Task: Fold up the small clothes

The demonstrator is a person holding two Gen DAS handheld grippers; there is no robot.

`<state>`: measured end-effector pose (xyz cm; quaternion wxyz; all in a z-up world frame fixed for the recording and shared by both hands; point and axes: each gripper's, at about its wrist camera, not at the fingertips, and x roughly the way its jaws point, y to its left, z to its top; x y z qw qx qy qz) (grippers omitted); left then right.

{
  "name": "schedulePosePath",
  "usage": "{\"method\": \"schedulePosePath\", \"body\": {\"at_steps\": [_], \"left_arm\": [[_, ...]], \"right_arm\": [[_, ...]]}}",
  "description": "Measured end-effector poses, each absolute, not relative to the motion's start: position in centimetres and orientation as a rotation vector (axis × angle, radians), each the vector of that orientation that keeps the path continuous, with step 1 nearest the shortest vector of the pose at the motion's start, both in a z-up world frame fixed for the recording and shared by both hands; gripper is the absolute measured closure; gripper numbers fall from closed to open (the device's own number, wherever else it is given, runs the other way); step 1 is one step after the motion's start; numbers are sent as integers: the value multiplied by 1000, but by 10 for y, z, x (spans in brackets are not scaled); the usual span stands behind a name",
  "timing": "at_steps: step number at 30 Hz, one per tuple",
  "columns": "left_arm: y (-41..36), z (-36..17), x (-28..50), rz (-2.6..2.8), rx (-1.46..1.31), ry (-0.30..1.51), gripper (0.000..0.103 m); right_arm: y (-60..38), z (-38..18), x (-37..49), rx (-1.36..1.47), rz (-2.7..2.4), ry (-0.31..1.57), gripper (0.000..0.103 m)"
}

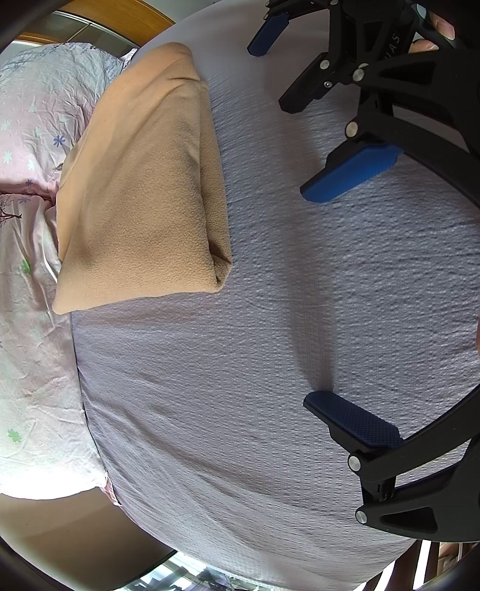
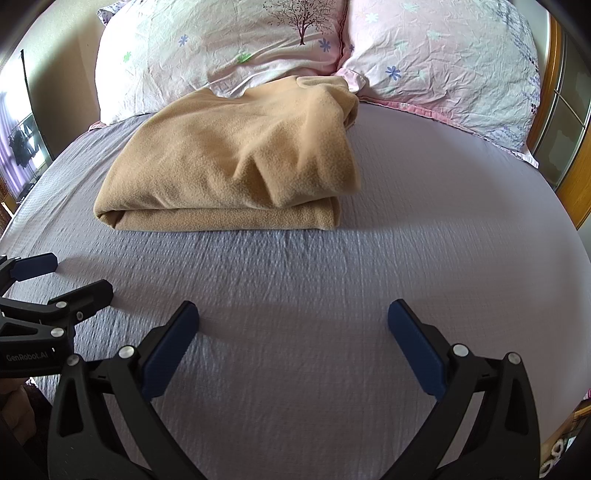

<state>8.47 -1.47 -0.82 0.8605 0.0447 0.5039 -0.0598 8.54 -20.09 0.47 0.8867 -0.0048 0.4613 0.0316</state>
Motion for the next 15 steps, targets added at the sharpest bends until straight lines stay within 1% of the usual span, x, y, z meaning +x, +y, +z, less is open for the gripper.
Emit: {"method": "schedulePosePath", "body": {"at_steps": [15], "left_arm": [[-13,-8,83,-121,95,1054,1]], "right_arm": [[-201,5,85,-9,64,959,2]]}}
